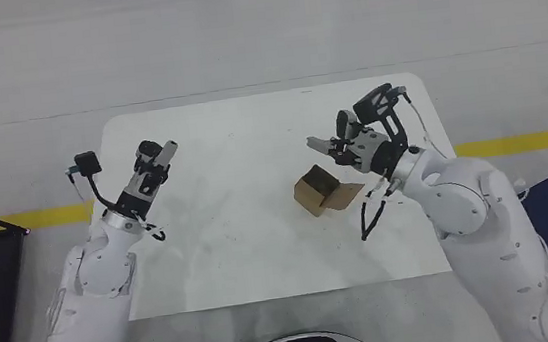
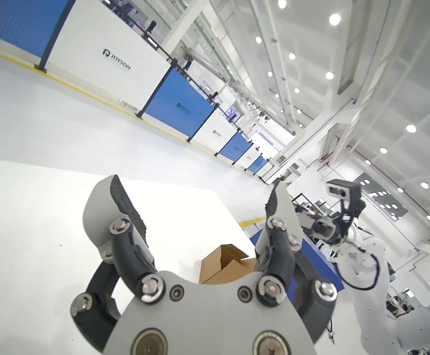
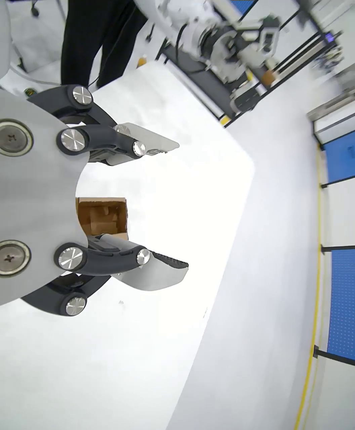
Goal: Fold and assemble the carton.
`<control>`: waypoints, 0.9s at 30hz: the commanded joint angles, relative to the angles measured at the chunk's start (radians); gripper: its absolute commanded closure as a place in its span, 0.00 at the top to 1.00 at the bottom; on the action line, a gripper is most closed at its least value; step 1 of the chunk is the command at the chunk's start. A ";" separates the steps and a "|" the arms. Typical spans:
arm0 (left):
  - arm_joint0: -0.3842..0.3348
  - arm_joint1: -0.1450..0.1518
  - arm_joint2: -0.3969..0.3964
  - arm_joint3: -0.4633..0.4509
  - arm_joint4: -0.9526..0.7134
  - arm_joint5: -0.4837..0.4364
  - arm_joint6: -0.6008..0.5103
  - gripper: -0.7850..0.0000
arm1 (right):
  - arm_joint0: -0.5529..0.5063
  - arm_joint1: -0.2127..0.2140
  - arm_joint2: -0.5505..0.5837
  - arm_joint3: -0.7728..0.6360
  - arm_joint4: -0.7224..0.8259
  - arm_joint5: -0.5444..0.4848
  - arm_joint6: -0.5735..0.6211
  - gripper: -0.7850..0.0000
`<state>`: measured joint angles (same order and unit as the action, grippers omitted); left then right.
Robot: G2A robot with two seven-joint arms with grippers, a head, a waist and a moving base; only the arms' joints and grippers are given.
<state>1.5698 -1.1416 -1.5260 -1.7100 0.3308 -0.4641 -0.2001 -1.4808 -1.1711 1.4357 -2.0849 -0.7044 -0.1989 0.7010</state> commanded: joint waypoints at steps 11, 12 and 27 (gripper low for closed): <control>-0.397 -0.052 0.397 0.286 0.250 0.097 -0.253 1.00 | -0.211 0.005 0.125 0.036 0.221 -0.057 -0.156 0.96; -0.432 -0.058 0.430 0.306 0.289 0.108 -0.258 1.00 | -0.232 0.007 0.139 0.032 0.248 -0.089 -0.152 0.97; -0.645 -0.139 0.686 0.506 0.400 0.179 -0.334 1.00 | -0.349 0.040 0.199 0.074 0.334 -0.141 0.178 0.86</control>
<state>0.9282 -1.2784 -0.8457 -1.2110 0.7280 -0.2890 -0.5325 -1.8354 -1.1325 1.6401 -2.0180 -0.3827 -0.3438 0.8547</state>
